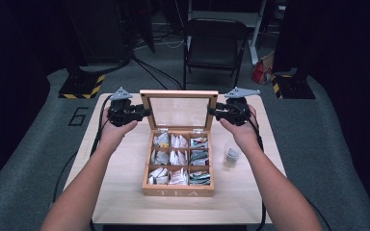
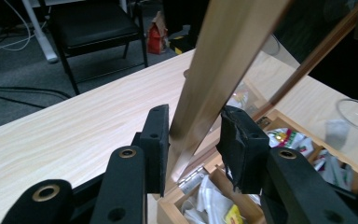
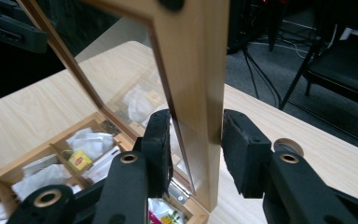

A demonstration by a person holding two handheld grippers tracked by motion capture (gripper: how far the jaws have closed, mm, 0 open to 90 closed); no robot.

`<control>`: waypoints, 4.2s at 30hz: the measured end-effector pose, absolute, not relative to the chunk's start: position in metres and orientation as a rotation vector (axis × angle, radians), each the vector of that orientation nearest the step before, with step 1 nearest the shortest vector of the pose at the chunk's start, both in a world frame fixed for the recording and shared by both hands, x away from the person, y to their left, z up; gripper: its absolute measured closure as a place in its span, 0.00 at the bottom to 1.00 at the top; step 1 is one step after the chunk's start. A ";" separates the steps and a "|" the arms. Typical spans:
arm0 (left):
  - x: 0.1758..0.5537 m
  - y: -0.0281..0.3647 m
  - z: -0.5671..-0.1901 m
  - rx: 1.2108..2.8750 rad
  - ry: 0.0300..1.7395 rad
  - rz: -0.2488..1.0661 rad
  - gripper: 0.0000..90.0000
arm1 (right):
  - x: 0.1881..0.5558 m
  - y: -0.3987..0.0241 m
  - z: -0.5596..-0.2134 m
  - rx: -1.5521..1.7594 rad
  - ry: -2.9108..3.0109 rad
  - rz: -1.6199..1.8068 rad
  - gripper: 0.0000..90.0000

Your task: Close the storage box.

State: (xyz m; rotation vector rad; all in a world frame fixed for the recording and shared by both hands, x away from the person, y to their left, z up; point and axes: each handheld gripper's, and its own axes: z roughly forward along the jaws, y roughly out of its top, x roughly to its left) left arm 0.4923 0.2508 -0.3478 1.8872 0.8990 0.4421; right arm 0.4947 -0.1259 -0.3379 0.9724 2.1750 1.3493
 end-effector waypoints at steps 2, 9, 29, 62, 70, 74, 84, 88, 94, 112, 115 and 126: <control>0.488 0.251 -0.346 1.890 0.893 0.452 0.70 | 0.491 -0.127 -0.336 0.968 2.180 1.359 0.69; 0.473 0.253 -0.337 1.892 0.871 0.442 0.69 | 0.478 -0.130 -0.335 0.942 2.191 1.383 0.67; 0.433 0.255 -0.325 1.911 0.819 0.448 0.67 | 0.443 -0.135 -0.330 0.891 2.227 1.404 0.63; 0.356 0.261 -0.386 1.950 0.735 0.463 0.62 | 0.358 -0.146 -0.382 0.841 2.265 1.471 0.63; 0.347 0.262 -0.402 1.956 0.735 0.445 0.62 | 0.349 -0.147 -0.398 0.859 2.284 1.472 0.62; 0.343 0.262 -0.409 1.962 0.731 0.443 0.63 | 0.345 -0.147 -0.406 0.852 2.292 1.461 0.62; 0.330 0.264 -0.427 1.969 0.734 0.442 0.63 | 0.337 -0.146 -0.425 0.873 2.295 1.463 0.61; 0.325 0.262 -0.434 1.991 0.725 0.435 0.63 | 0.334 -0.145 -0.434 0.851 2.317 1.424 0.61; 0.317 0.260 -0.443 2.023 0.725 0.433 0.62 | 0.328 -0.144 -0.447 0.880 2.342 1.416 0.61; 0.310 0.276 -0.446 2.000 0.762 0.368 0.60 | 0.322 -0.155 -0.450 0.934 2.374 1.429 0.59; 0.312 0.279 -0.447 1.996 0.777 0.371 0.60 | 0.323 -0.155 -0.451 0.939 2.368 1.434 0.59; 0.323 0.291 -0.447 1.958 0.825 0.385 0.57 | 0.327 -0.169 -0.449 0.989 2.286 1.441 0.53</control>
